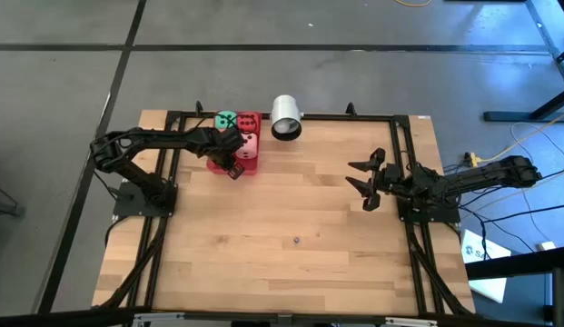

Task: Pick & Place Dice
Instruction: Put the small green dice into the red bin, then put the small blue dice into the red bin

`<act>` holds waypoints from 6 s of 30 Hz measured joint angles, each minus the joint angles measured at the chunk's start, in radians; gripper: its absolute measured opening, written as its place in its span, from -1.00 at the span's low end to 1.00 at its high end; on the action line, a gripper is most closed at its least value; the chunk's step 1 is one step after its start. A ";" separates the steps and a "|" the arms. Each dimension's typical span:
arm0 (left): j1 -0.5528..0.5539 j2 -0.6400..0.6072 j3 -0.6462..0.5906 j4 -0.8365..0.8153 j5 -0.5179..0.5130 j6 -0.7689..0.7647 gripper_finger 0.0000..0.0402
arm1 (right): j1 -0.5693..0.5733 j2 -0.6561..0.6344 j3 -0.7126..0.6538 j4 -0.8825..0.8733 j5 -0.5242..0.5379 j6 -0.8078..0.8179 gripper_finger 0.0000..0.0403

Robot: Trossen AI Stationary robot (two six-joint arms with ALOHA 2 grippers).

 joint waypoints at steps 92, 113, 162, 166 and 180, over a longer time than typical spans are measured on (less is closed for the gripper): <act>-0.923 -0.319 -0.466 1.300 -0.371 0.114 -0.40 | 0.200 0.727 0.191 0.159 -0.063 0.191 0.10; -1.011 -0.014 -0.465 1.603 -0.369 0.035 -0.41 | 0.379 1.257 0.552 0.031 0.095 0.285 0.10; -1.017 -0.011 -0.465 1.602 -0.373 0.025 -0.41 | 0.381 1.411 0.625 -0.015 0.158 0.377 -0.74; -1.017 -0.011 -0.465 1.602 -0.373 0.024 -0.42 | 0.381 1.412 0.625 -0.003 0.156 0.354 -0.74; -1.004 -0.012 -0.466 1.592 -0.522 -0.148 -0.40 | 0.380 1.204 0.629 -0.101 0.212 0.162 -0.74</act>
